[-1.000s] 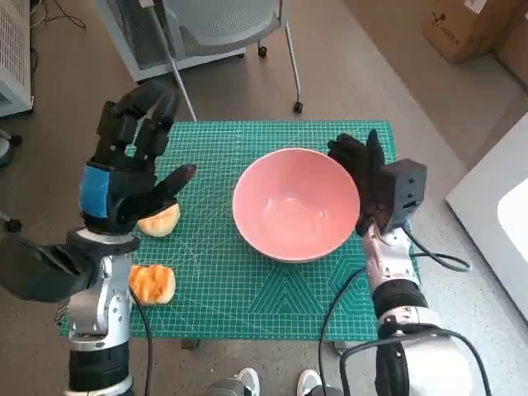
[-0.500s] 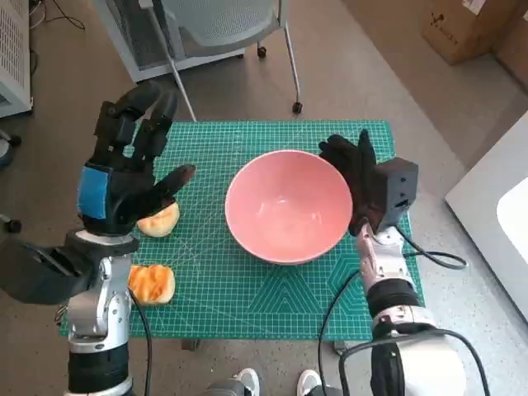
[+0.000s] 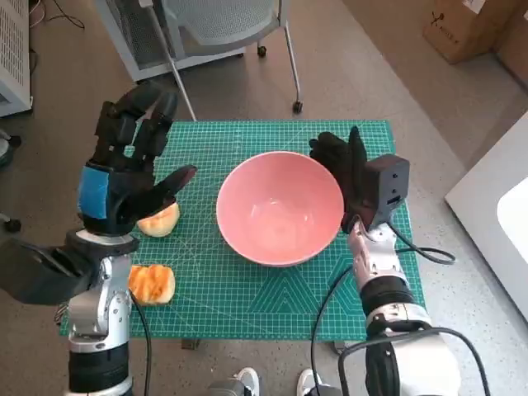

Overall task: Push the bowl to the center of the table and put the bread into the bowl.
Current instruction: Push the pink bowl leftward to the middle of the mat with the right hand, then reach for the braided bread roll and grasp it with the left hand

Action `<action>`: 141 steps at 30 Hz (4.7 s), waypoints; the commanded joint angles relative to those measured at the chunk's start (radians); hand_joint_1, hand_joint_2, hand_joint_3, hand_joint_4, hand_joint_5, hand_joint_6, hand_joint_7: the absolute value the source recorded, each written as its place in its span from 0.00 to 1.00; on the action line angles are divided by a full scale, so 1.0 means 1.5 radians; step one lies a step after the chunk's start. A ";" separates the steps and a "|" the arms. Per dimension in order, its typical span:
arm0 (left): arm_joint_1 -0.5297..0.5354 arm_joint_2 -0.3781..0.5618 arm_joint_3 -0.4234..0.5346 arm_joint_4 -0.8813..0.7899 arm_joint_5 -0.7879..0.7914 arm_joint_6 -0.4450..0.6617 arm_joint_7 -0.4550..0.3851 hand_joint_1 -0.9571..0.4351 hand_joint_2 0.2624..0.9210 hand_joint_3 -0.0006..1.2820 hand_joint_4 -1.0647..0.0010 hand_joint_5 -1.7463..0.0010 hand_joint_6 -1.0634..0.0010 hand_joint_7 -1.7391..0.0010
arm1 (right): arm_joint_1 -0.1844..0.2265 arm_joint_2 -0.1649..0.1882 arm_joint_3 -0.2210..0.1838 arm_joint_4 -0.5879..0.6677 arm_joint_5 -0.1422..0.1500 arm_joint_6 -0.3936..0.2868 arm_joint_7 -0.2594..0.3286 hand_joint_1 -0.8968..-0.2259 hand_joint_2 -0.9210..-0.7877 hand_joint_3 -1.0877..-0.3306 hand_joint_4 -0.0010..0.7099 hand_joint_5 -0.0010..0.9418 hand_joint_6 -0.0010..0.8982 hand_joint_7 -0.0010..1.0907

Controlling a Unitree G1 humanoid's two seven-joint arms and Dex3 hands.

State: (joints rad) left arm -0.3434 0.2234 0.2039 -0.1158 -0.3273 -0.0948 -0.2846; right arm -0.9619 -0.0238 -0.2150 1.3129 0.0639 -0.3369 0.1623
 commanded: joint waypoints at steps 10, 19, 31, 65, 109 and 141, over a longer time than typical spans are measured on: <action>-0.011 -0.005 -0.002 0.009 -0.011 -0.004 -0.009 0.45 0.99 0.10 0.80 0.97 1.00 0.55 | -0.006 0.009 0.002 0.008 -0.016 0.014 -0.011 0.57 0.00 0.57 0.51 0.01 0.55 0.01; -0.005 0.000 0.005 0.006 -0.006 -0.012 -0.010 0.45 0.99 0.09 0.80 0.98 1.00 0.55 | -0.019 -0.018 0.002 -0.014 -0.018 -0.032 0.003 0.58 0.00 0.54 0.50 0.00 0.53 0.00; -0.006 0.005 0.010 -0.005 -0.008 -0.004 -0.007 0.44 1.00 0.09 0.79 0.98 0.99 0.55 | -0.019 -0.055 -0.001 -0.079 -0.005 -0.196 0.041 0.58 0.00 0.54 0.49 0.00 0.54 0.01; 0.119 0.308 0.102 -0.239 0.153 0.086 -0.110 0.43 0.80 0.04 0.90 1.00 0.99 0.73 | 0.034 -0.082 -0.017 -0.223 0.136 -0.318 0.256 0.49 0.00 0.63 0.44 0.00 0.54 0.01; 0.336 0.469 0.020 -0.302 0.360 0.197 -0.214 0.62 0.58 0.00 0.77 0.99 0.64 0.97 | 0.028 -0.067 -0.012 -0.203 0.140 -0.290 0.260 0.48 0.00 0.63 0.46 0.00 0.54 0.01; 0.268 0.422 -0.180 -0.003 0.554 0.081 -0.152 0.72 0.92 0.03 0.39 0.97 0.34 0.96 | 0.039 -0.066 -0.017 -0.221 0.150 -0.278 0.269 0.46 0.00 0.64 0.46 0.00 0.55 0.00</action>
State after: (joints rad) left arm 0.0545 0.8681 -0.0410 -0.1441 0.4759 0.0230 -0.5222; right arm -0.9280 -0.1247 -0.2367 0.9837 0.2797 -0.7697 0.5587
